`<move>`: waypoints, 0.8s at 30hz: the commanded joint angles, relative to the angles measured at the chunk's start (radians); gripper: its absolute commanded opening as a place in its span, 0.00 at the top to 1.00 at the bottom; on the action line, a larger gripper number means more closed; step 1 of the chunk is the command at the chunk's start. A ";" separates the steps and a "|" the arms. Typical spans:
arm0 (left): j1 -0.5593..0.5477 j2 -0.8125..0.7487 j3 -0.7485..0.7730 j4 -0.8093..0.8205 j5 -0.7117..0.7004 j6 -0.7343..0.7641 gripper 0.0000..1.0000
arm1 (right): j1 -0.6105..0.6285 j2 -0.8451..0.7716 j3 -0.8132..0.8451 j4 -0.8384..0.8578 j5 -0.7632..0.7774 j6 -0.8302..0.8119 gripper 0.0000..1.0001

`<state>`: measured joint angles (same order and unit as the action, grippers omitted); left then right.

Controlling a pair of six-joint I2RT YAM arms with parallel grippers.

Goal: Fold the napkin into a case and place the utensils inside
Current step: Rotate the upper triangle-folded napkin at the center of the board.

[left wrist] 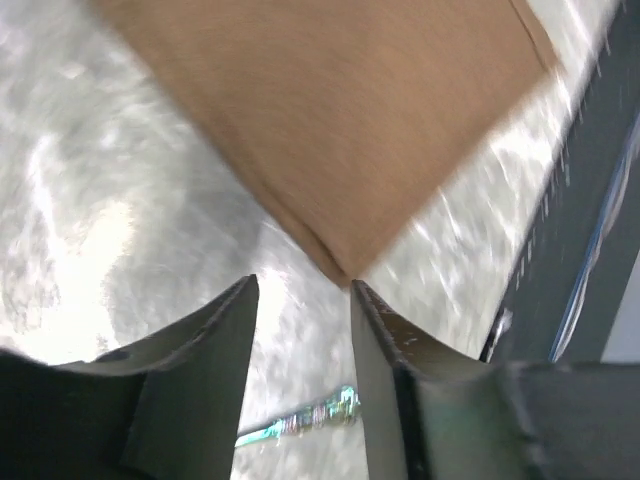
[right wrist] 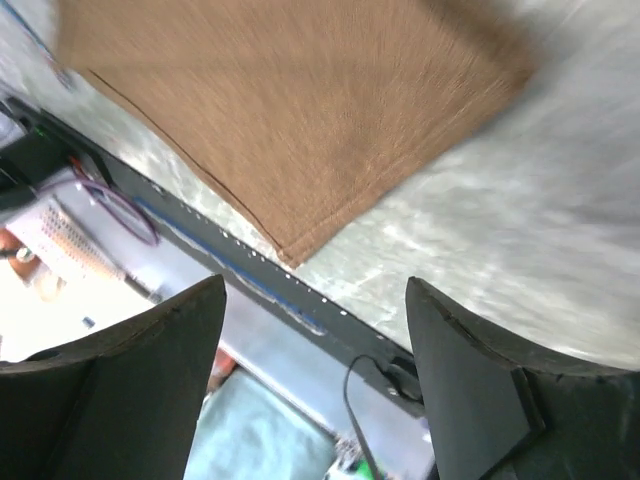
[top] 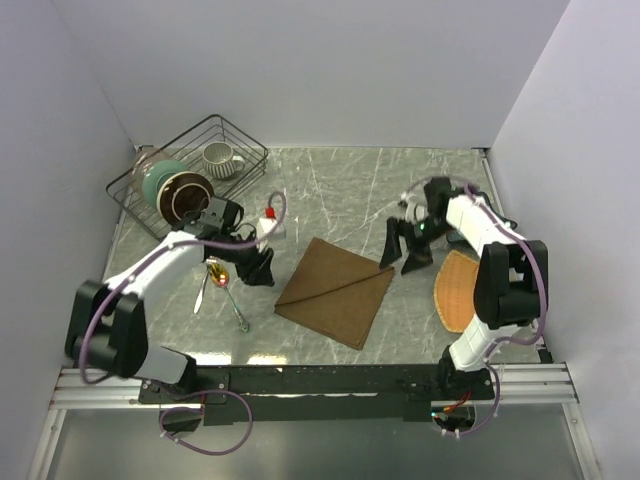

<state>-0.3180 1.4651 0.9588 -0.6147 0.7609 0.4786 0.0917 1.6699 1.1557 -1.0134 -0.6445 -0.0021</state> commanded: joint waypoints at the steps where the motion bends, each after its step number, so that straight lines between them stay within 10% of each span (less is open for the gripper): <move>1: -0.102 -0.088 -0.028 -0.256 -0.024 0.421 0.57 | -0.010 0.069 0.203 -0.100 0.042 -0.104 0.19; 10: -0.338 -0.091 -0.130 -0.227 -0.161 0.442 0.72 | -0.010 0.267 0.374 0.044 0.063 -0.027 0.22; 24: -0.253 0.061 -0.143 0.144 -0.267 0.216 0.76 | -0.004 0.251 0.057 0.159 -0.042 -0.001 0.52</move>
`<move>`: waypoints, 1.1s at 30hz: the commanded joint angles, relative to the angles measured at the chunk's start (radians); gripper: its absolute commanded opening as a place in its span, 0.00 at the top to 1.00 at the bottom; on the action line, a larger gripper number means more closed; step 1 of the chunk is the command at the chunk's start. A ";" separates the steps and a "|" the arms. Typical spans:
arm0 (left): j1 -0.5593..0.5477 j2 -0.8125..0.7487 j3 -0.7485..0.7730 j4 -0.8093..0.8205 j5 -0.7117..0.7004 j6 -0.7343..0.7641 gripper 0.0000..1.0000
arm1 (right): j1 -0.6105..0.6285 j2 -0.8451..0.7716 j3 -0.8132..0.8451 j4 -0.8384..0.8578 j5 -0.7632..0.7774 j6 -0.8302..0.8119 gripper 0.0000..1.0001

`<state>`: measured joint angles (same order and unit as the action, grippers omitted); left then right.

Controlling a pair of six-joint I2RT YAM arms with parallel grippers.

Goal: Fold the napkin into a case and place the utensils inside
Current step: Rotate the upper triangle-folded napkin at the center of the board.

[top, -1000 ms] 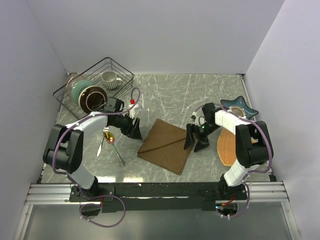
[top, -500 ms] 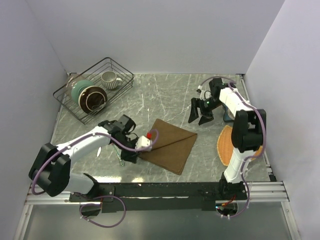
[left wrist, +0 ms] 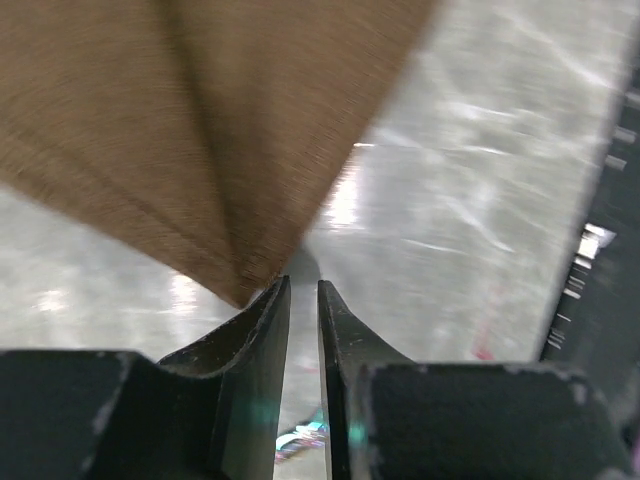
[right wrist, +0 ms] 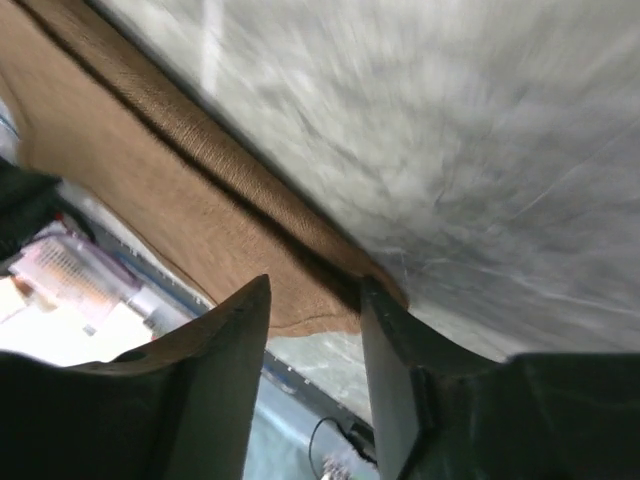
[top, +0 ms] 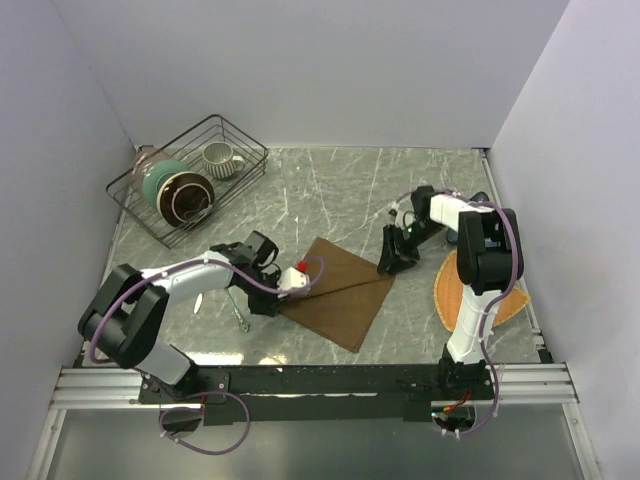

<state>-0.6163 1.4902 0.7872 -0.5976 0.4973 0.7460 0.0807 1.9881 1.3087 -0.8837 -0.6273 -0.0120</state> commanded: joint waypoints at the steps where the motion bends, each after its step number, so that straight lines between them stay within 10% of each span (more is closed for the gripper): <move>1: 0.074 0.047 0.049 0.136 0.000 -0.059 0.77 | 0.007 -0.075 -0.120 0.029 -0.071 0.009 0.53; 14: 0.248 0.262 0.290 0.093 0.112 -0.007 0.64 | 0.217 -0.213 -0.321 0.013 -0.289 0.021 0.18; 21: 0.369 0.162 0.334 -0.062 0.262 0.029 0.57 | 0.018 -0.229 -0.146 -0.164 -0.175 -0.152 0.20; 33: 0.354 0.188 0.432 0.058 0.302 -0.171 0.56 | 0.004 -0.055 0.107 0.038 -0.092 0.010 0.38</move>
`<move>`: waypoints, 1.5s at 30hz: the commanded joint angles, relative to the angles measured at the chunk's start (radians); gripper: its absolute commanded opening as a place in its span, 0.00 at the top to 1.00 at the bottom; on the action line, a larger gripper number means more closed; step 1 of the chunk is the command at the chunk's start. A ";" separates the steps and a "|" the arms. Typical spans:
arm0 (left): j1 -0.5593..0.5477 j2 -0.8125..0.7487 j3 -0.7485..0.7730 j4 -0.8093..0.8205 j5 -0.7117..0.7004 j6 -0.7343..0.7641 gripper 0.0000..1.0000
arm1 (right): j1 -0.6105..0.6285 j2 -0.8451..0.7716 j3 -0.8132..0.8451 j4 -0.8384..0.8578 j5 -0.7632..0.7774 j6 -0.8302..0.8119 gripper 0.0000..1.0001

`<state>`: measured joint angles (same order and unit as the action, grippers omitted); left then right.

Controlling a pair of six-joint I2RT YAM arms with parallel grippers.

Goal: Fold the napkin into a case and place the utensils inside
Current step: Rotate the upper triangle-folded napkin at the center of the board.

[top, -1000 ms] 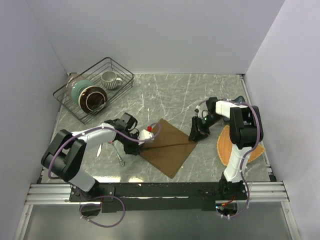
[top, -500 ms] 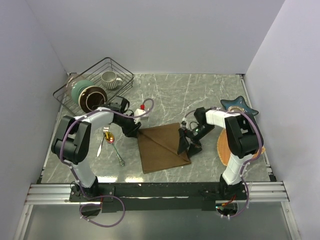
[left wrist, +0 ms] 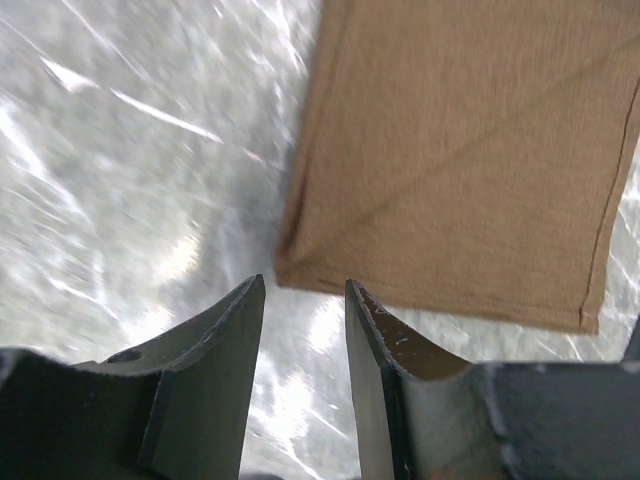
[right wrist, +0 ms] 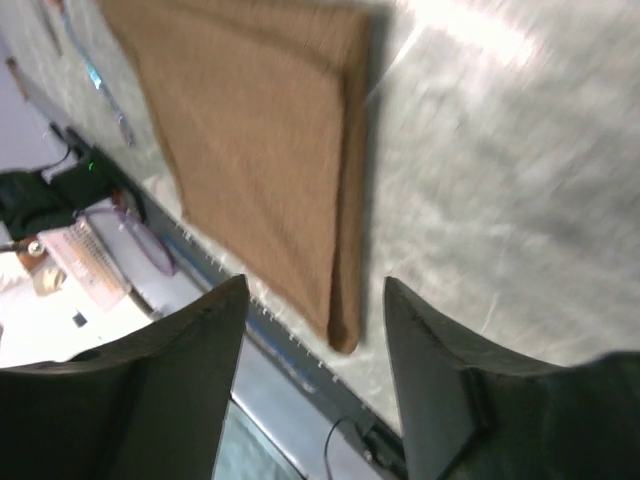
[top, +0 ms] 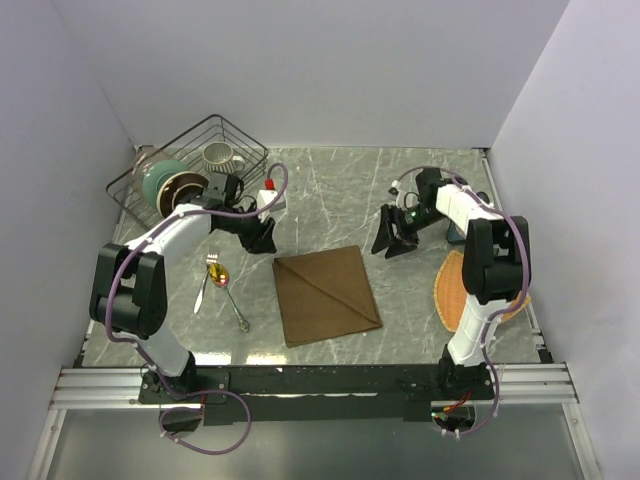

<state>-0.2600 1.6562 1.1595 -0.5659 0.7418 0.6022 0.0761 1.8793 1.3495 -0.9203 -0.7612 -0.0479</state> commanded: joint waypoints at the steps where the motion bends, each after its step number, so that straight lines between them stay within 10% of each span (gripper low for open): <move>1: -0.005 0.024 0.065 0.027 0.054 -0.025 0.55 | 0.008 0.079 0.077 0.072 0.036 0.071 0.38; 28: -0.154 0.303 0.175 0.014 -0.121 -0.127 0.56 | 0.048 -0.103 -0.311 0.103 0.054 0.082 0.39; 38: -0.156 0.159 -0.050 -0.065 -0.108 -0.130 0.71 | 0.062 -0.005 -0.132 0.136 0.063 0.103 0.45; 45: -0.156 0.061 -0.086 -0.143 -0.081 -0.147 0.56 | 0.181 0.110 0.025 0.192 0.028 0.132 0.48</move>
<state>-0.4122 1.7943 1.0779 -0.6315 0.6300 0.4644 0.1787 1.9430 1.2903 -0.7746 -0.7017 0.0631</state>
